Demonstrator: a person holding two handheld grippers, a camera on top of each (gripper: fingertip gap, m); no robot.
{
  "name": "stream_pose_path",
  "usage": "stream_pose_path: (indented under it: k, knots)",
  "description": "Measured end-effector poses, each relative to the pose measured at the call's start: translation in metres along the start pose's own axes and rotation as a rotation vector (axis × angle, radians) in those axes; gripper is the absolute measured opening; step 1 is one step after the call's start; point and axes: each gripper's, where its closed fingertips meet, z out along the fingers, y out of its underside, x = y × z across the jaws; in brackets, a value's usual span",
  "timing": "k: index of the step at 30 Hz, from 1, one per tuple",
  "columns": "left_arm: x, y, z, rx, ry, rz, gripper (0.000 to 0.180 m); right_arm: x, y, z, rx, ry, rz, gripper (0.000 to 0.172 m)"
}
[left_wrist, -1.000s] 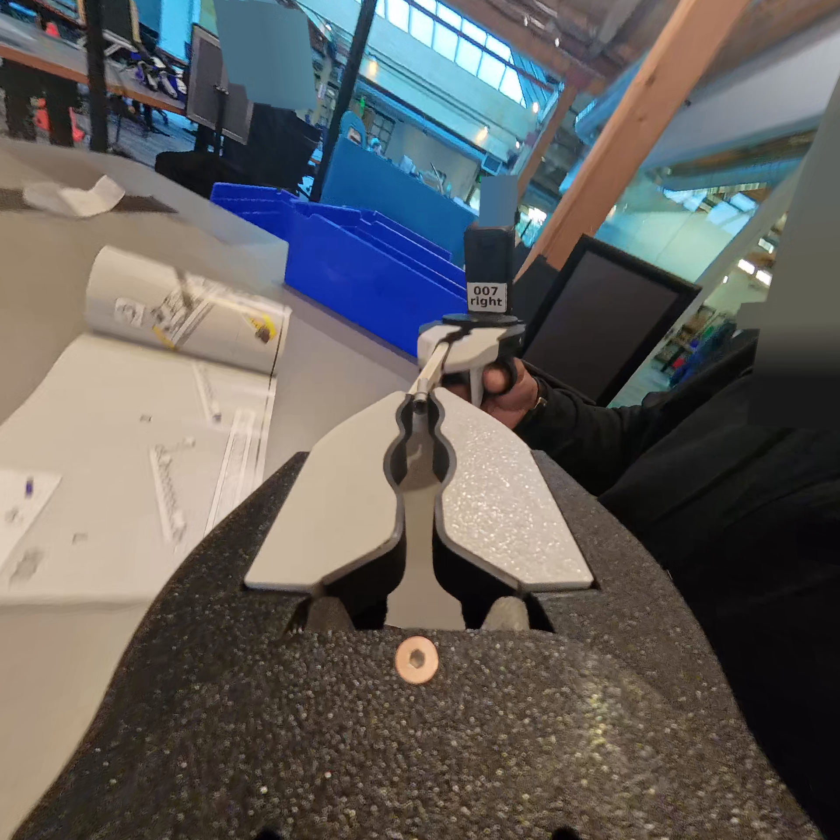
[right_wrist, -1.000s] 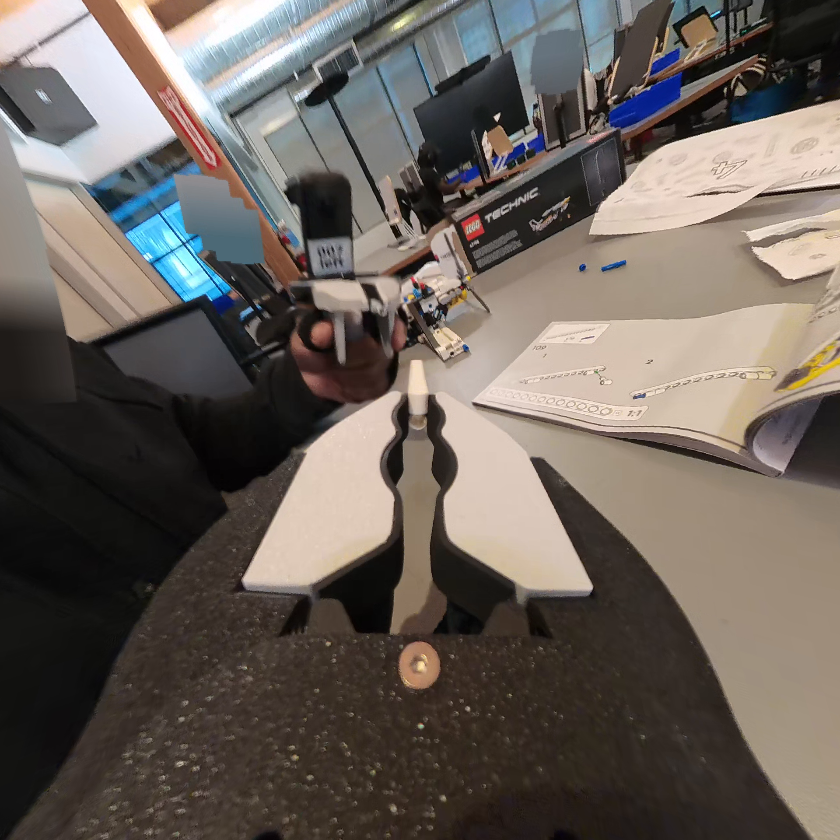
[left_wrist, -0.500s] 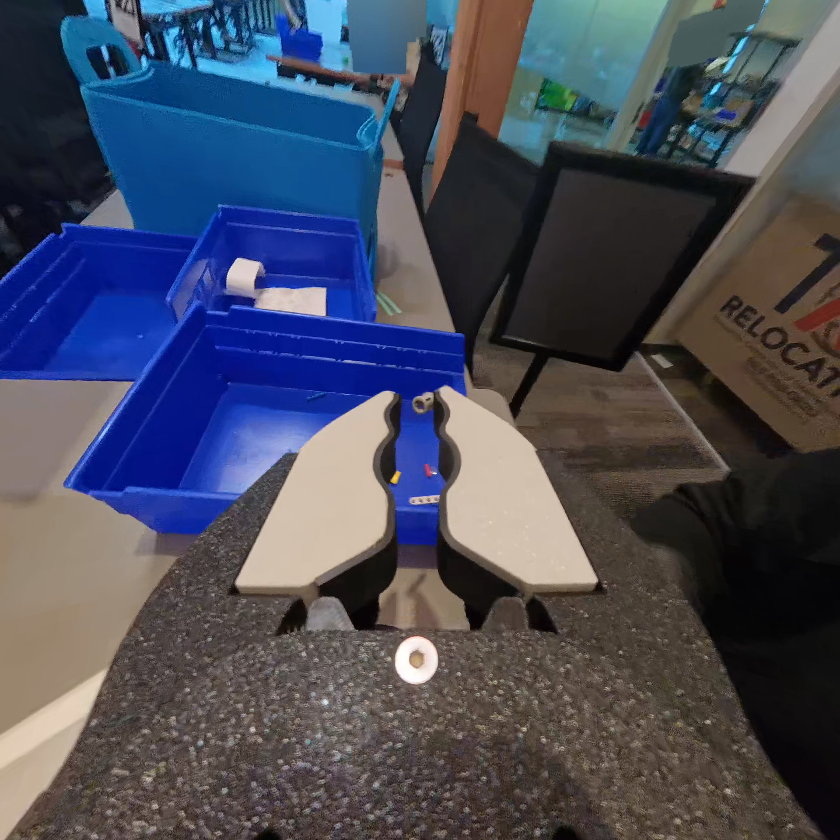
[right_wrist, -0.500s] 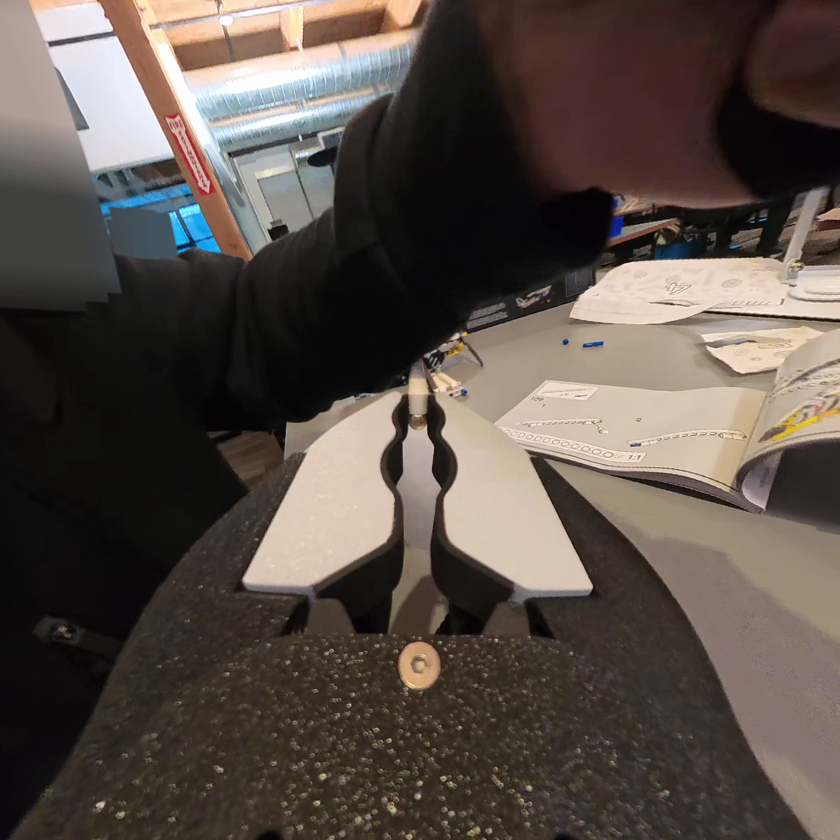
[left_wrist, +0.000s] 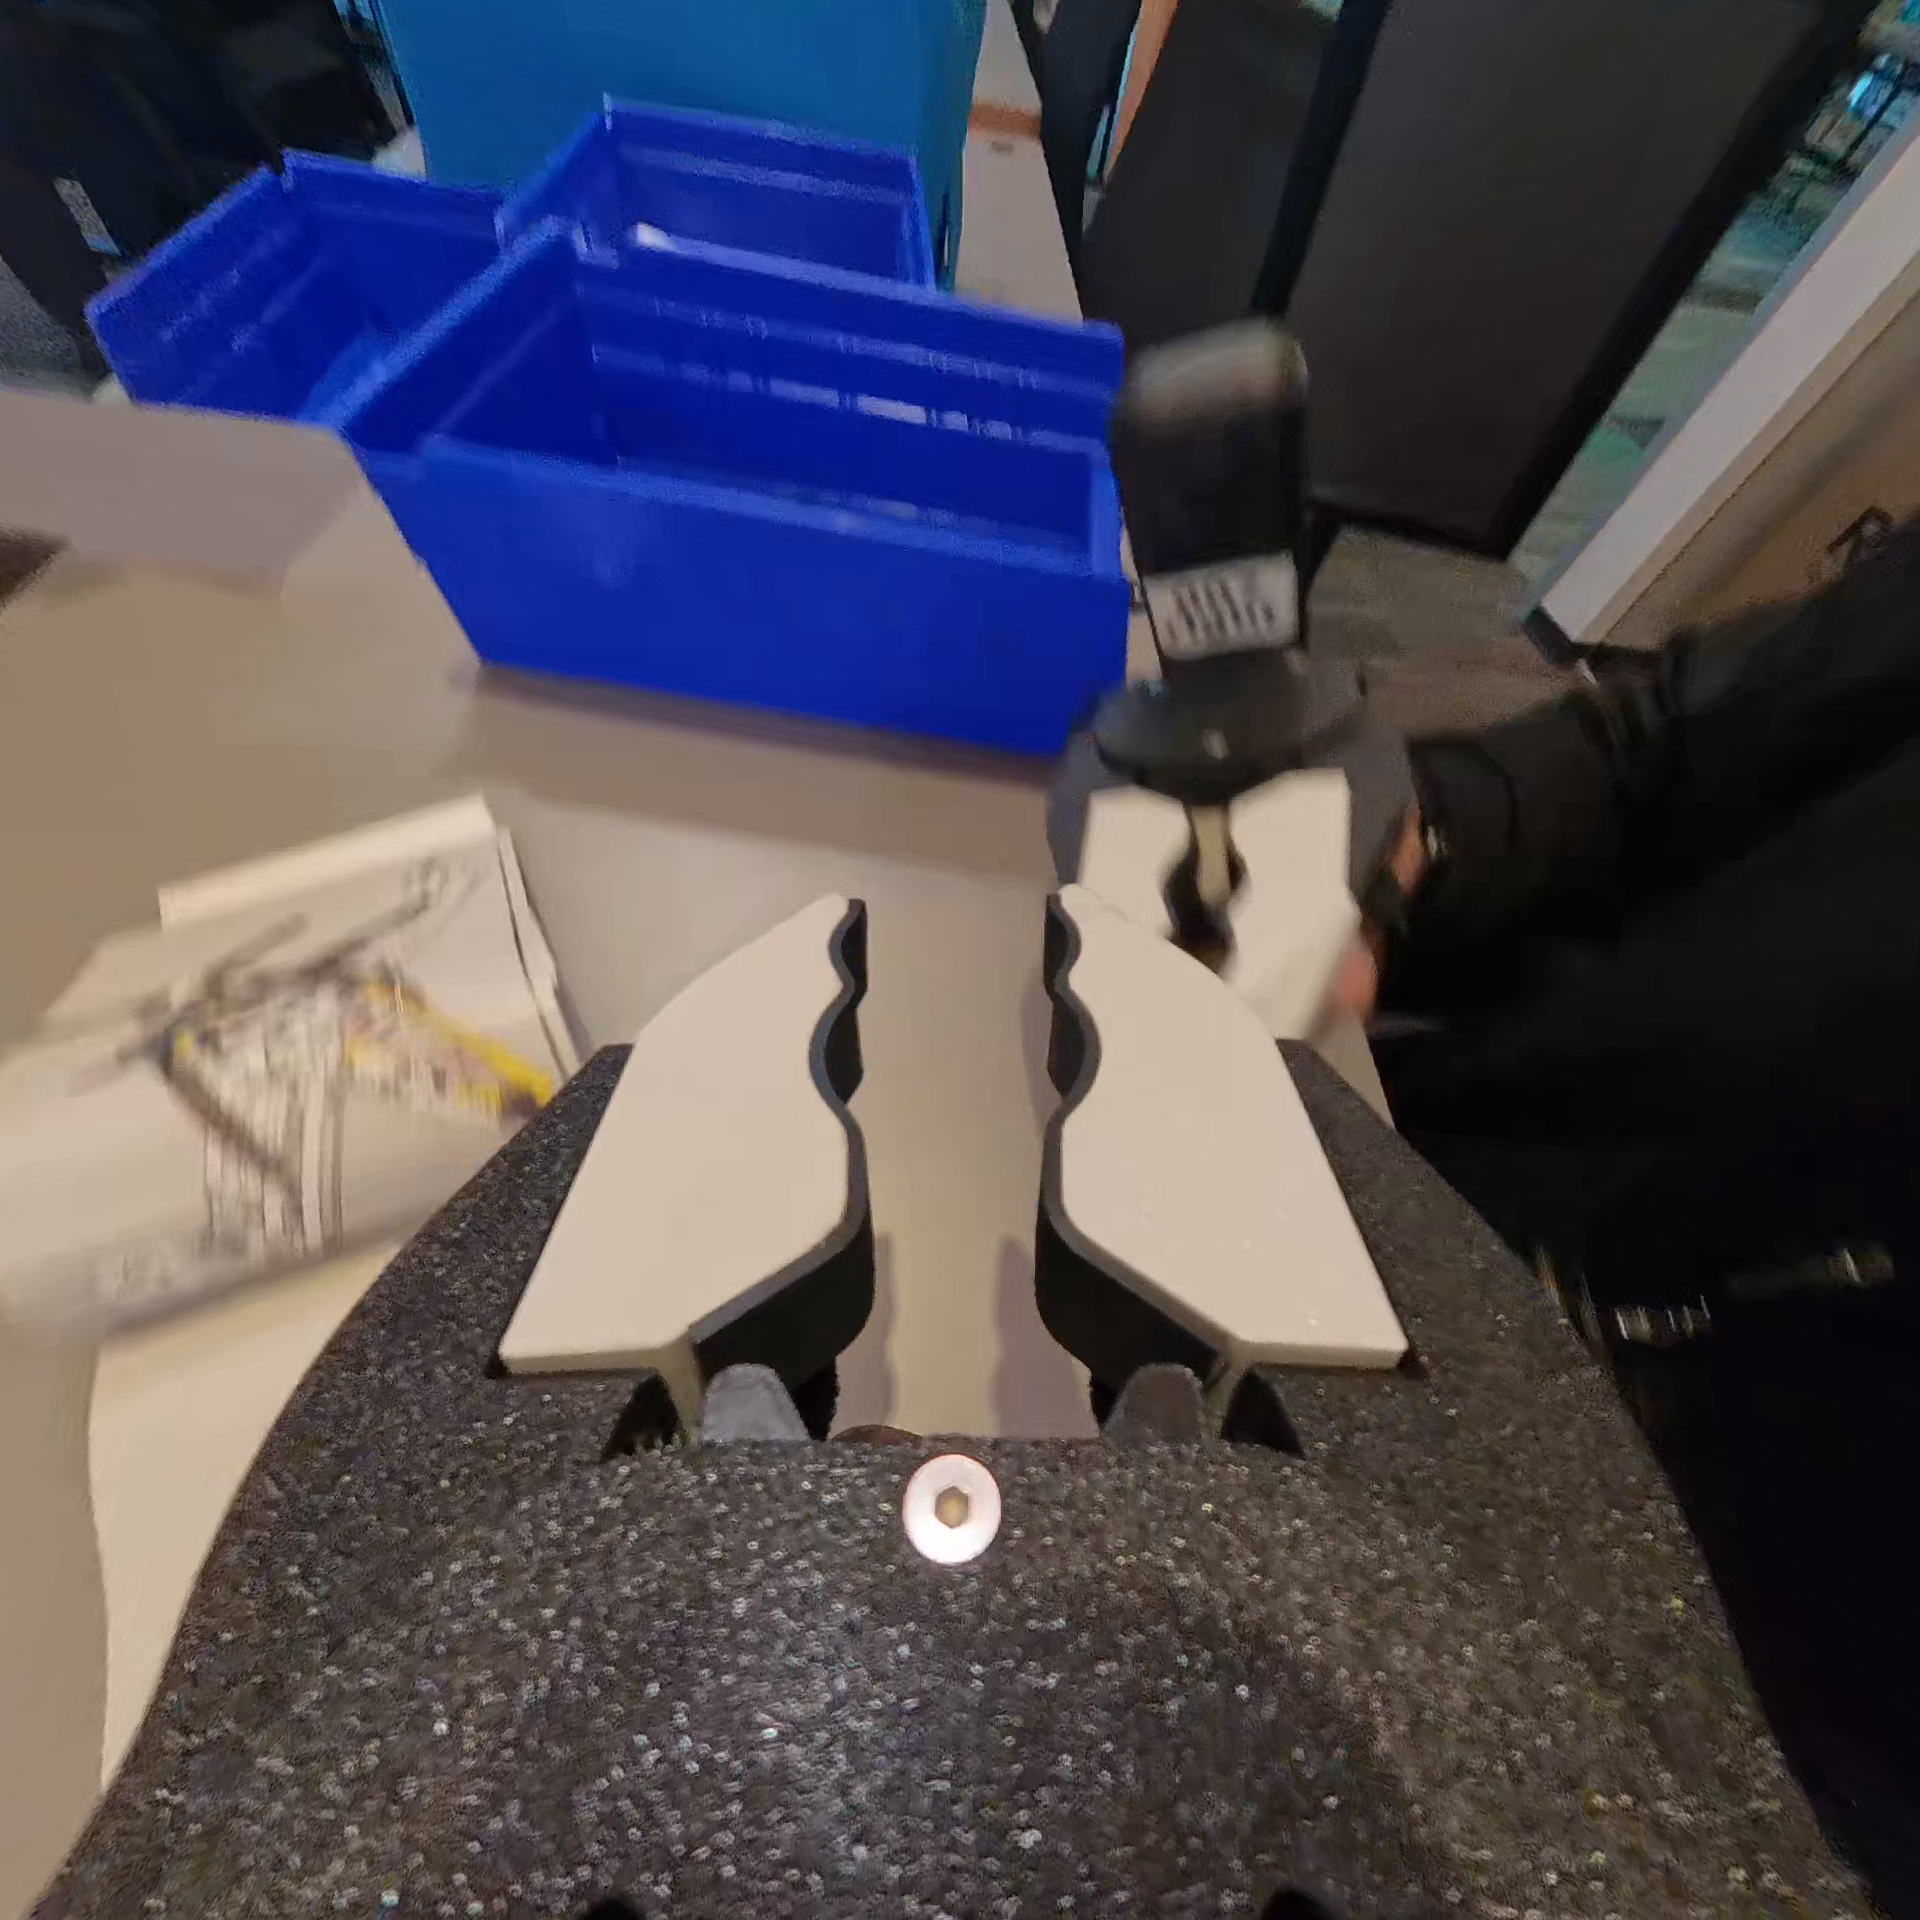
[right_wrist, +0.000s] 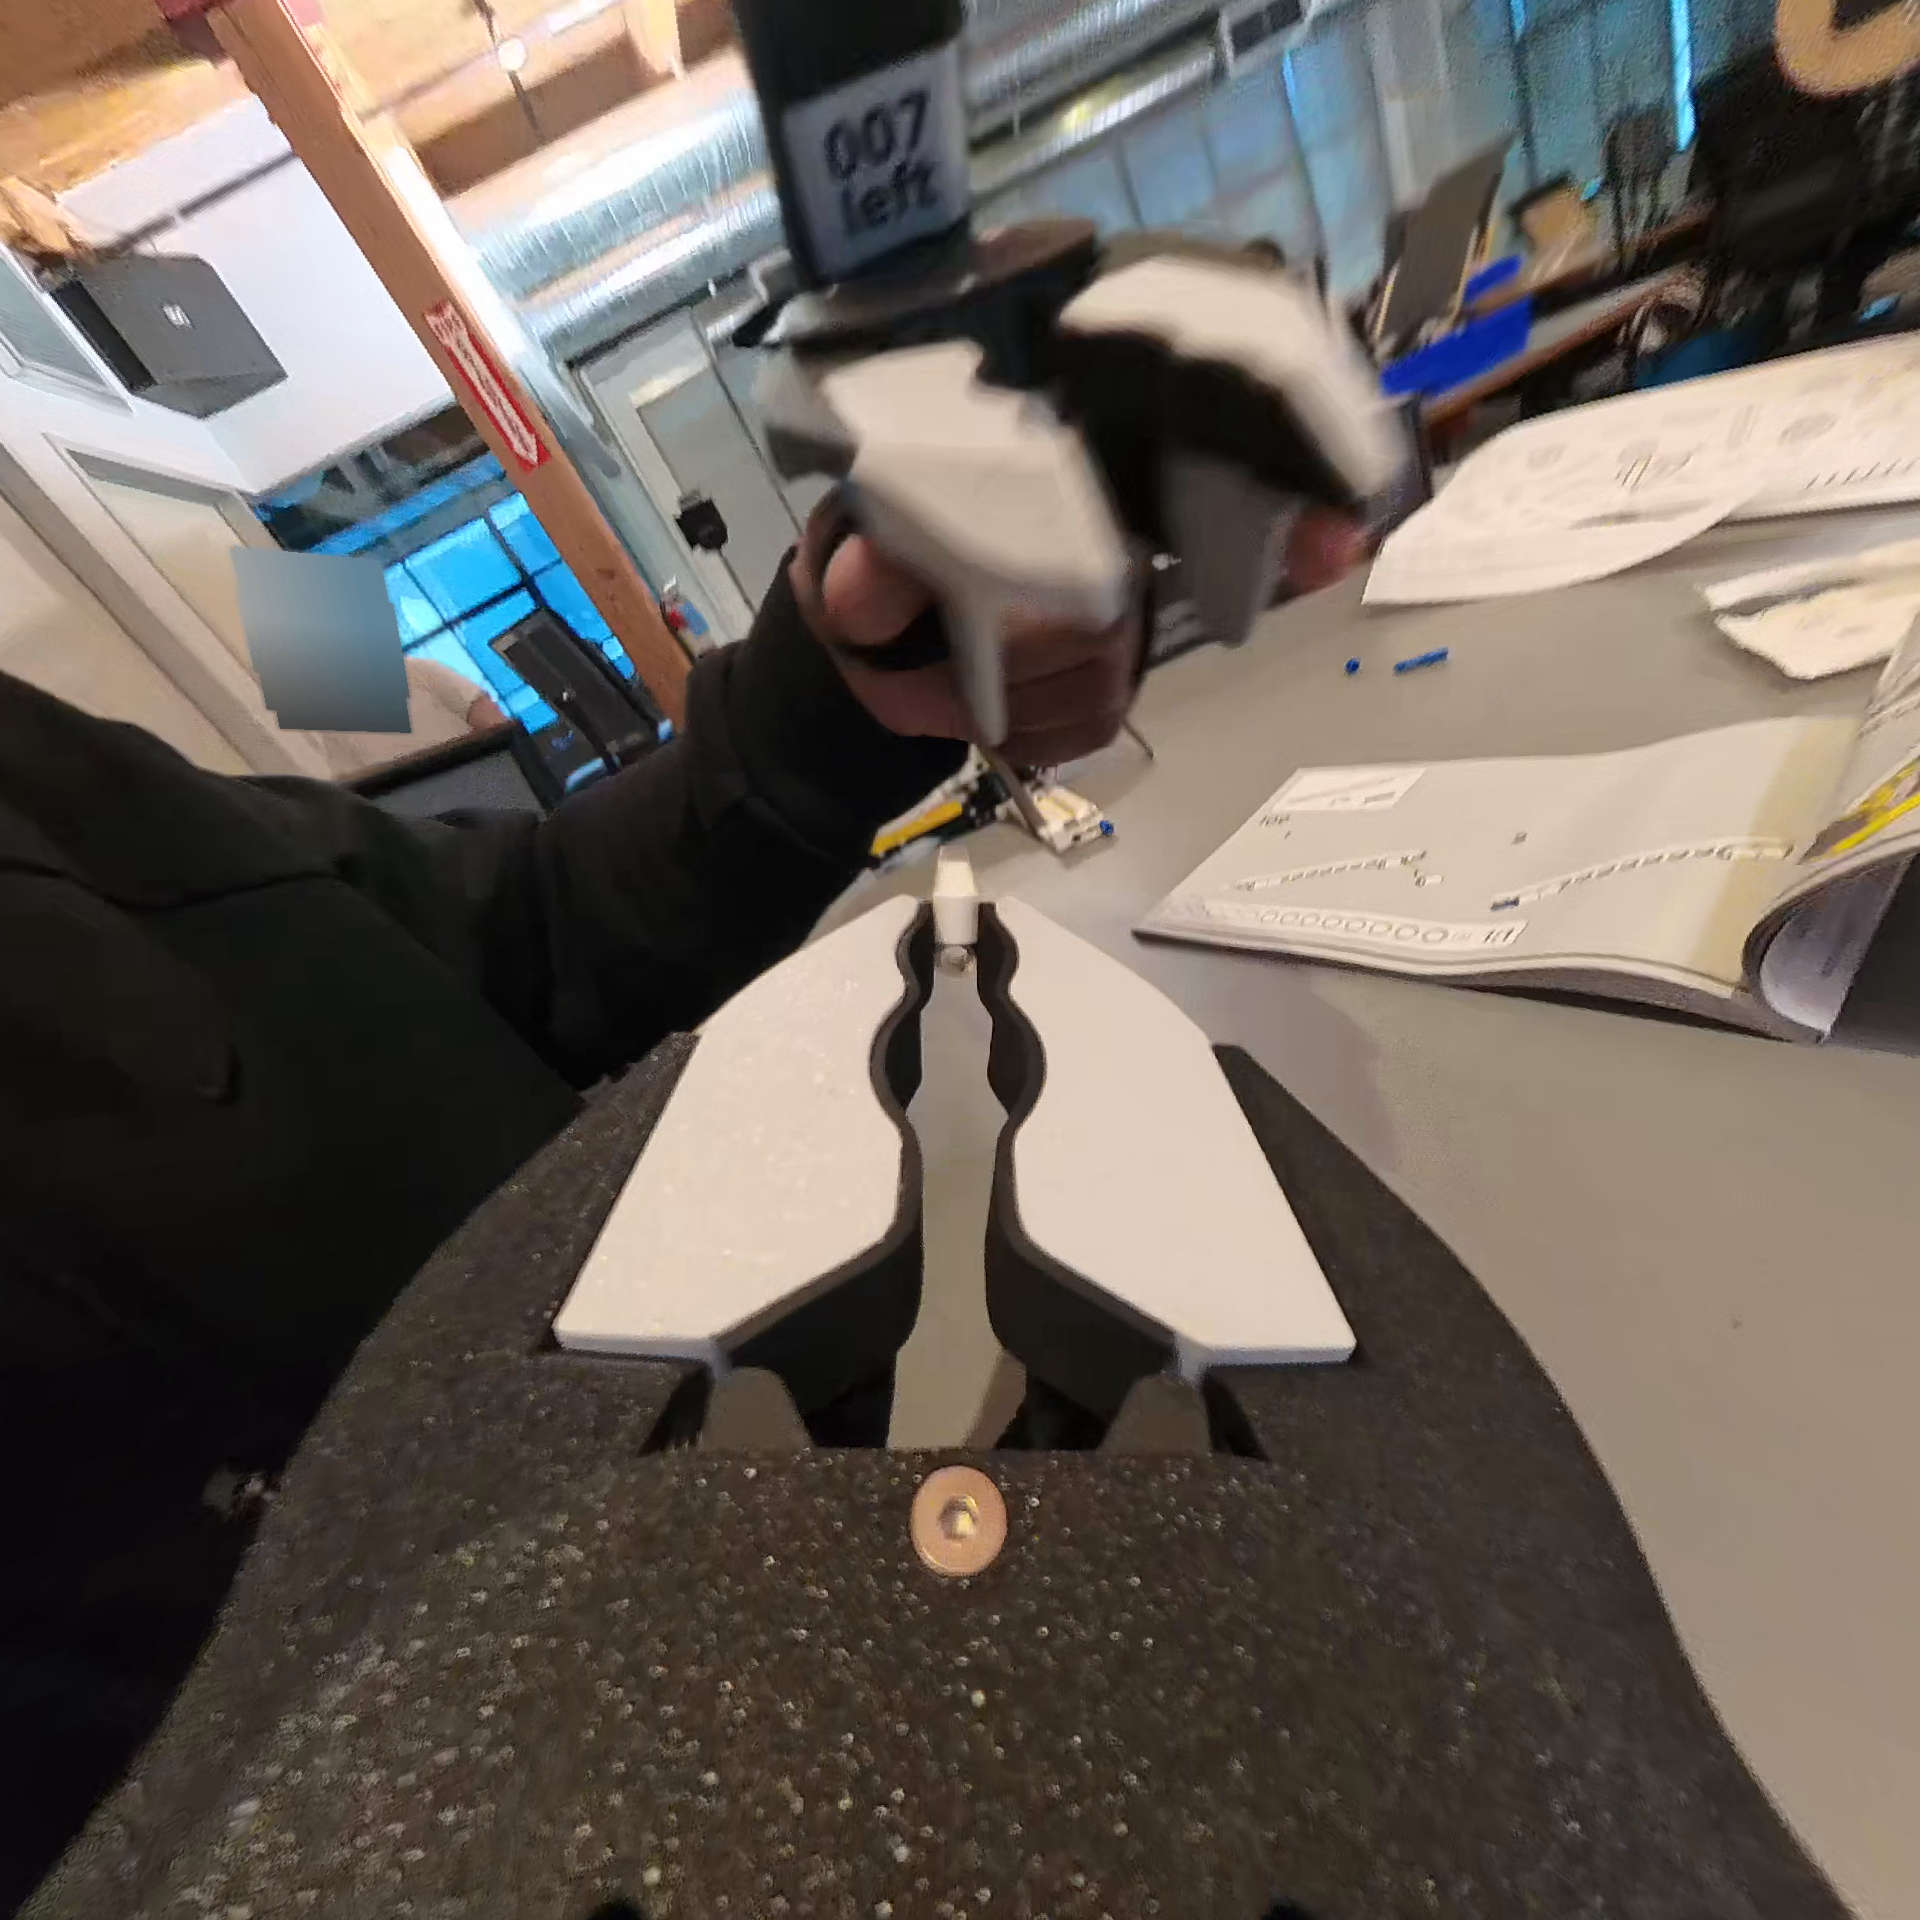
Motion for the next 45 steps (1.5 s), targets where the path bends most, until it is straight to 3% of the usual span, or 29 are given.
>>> stream_pose_path:
  k: [5, 11, 14, 22, 28, 32, 40, 45]
  knots:
    - [0.017, 0.077, -0.048, -0.093, -0.001, 0.011, 0.033, 0.013, 0.016, 0.021, -0.205, 0.010, -0.004, 0.007]
    - [0.026, 0.117, -0.045, -0.175, 0.024, 0.051, 0.031, 0.013, 0.026, 0.055, -0.421, -0.004, -0.103, 0.007]
    - [0.021, 0.117, -0.042, -0.129, -0.005, 0.060, 0.010, 0.015, 0.022, 0.067, -0.435, -0.009, -0.139, 0.007]
    - [0.013, 0.090, -0.066, 0.182, 0.021, -0.158, 0.008, 0.017, 0.000, 0.070, -0.237, -0.112, -0.107, 0.020]
    - [0.018, 0.099, -0.057, 0.135, 0.050, -0.162, 0.008, 0.011, 0.007, 0.081, -0.248, -0.130, -0.153, 0.021]
    - [0.023, 0.105, -0.054, 0.091, 0.072, -0.148, 0.008, 0.011, 0.010, 0.083, -0.247, -0.126, -0.175, 0.008]
    - [0.022, 0.101, -0.061, 0.140, 0.117, -0.214, 0.008, 0.014, 0.016, 0.077, -0.299, -0.063, -0.373, 0.008]
    - [0.024, 0.093, -0.065, 0.219, 0.169, -0.270, 0.008, 0.011, 0.015, 0.074, -0.290, -0.066, -0.402, 0.008]
